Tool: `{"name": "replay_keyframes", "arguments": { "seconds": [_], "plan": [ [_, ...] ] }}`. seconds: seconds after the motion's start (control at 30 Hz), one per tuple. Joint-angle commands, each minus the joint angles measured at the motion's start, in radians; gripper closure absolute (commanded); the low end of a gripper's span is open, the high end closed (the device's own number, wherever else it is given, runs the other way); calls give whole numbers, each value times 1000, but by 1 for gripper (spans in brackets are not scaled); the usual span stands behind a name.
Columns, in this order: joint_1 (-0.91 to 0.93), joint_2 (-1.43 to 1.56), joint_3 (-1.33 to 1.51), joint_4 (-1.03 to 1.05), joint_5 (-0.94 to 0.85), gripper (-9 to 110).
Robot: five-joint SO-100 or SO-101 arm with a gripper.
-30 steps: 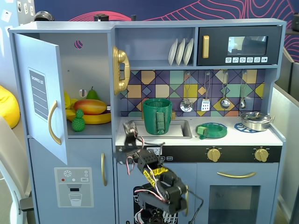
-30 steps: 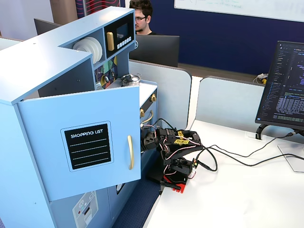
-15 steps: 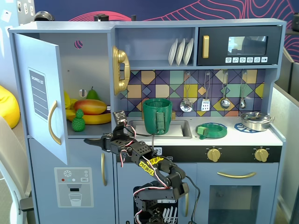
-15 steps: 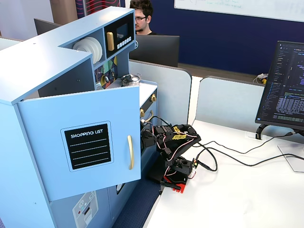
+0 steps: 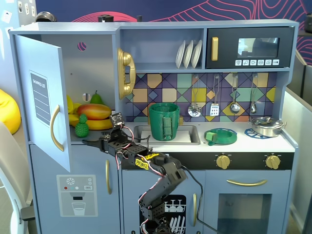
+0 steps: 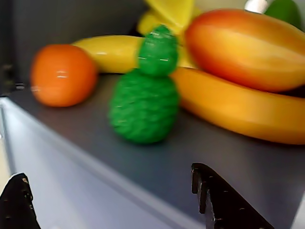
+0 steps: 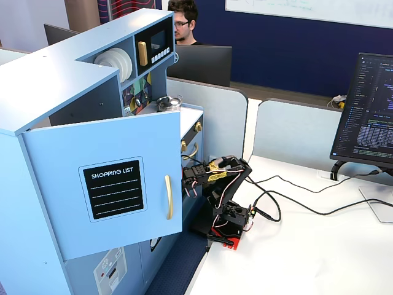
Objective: Pick up the green pineapple from the left cabinet and place it in the green recipient
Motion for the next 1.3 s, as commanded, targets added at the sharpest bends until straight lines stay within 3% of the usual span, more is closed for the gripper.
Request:
{"name": "replay_keyframes", "arguments": {
  "seconds": [0.0, 1.27],
  "plan": [
    [26, -64, -112, -60, 21, 62],
    [5, -614, -660, -66, -3, 58]
  ]
}}
